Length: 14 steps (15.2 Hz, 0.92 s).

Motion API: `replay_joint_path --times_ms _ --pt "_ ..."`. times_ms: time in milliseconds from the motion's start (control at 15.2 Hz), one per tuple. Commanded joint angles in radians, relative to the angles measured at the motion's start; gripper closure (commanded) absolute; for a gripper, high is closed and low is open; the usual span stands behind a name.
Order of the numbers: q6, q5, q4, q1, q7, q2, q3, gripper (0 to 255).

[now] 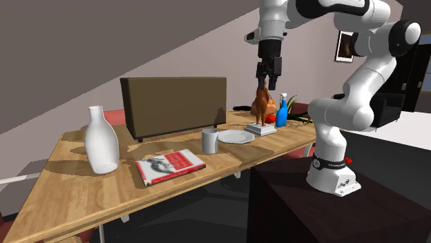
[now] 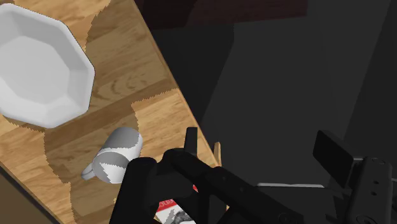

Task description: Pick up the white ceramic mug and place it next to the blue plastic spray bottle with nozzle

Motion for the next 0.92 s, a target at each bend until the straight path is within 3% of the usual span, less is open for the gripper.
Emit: replay_joint_path --times_ms 0,858 --pt "0.0 0.0 0.0 0.0 0.0 0.0 0.0 0" --pt "0.389 -0.078 -0.042 -0.073 -0.039 0.333 -0.098 0"
